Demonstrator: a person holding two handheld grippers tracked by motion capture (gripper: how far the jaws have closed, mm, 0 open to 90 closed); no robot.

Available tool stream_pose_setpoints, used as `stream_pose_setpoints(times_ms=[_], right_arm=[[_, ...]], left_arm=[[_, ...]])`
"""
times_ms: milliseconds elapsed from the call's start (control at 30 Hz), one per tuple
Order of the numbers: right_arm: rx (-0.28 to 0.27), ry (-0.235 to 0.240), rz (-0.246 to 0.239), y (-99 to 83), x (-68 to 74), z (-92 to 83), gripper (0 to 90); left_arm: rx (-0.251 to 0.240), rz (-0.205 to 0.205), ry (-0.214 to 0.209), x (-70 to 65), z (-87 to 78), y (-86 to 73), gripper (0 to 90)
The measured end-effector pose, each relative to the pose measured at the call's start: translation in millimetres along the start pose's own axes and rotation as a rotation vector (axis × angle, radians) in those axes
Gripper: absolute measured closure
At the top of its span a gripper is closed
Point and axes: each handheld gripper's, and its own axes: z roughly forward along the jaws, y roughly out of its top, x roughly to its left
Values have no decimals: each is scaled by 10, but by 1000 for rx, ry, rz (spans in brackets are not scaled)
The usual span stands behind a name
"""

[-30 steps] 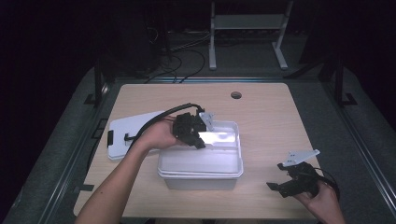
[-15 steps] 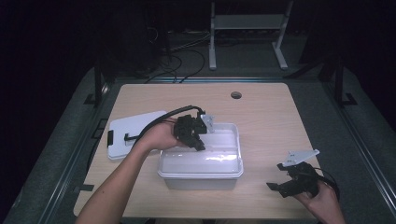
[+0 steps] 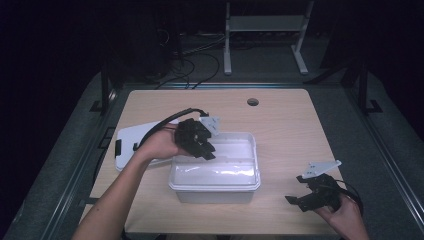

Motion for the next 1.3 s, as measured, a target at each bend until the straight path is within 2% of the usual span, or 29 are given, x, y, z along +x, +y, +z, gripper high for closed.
stream_pose_setpoints(times_ms=[100,200,367,500,533,600,900,1100,1300], right_arm=[[-2,-4,6,-13,-4,-10,182],[-3,-9,8,-22,-12,-19,182],[1,-16,12,-19,-9,-14,182],[1,-13,14,-8,-7,-6,182],[1,-13,16,-6,-7,-1,182],[5,-13,14,-3,-6,5,182],[0,-13,18,-14,-19,-9,182],[10,-15,15,-18,-32,2,182],[13,-13,20,-18,-48,9,182]], left_arm=[[-36,-24,31,27,-187,-156,696],[-90,-65,53,44,-359,-359,697],[-120,-103,108,62,-599,-661,697],[-103,-131,148,83,-721,-905,690],[-112,-141,151,89,-736,-961,682],[-129,-163,154,117,-755,-1090,679],[-90,-232,168,217,-649,-1489,641],[-91,-296,193,309,-583,-1770,583],[-62,-315,211,375,-502,-1950,569]])
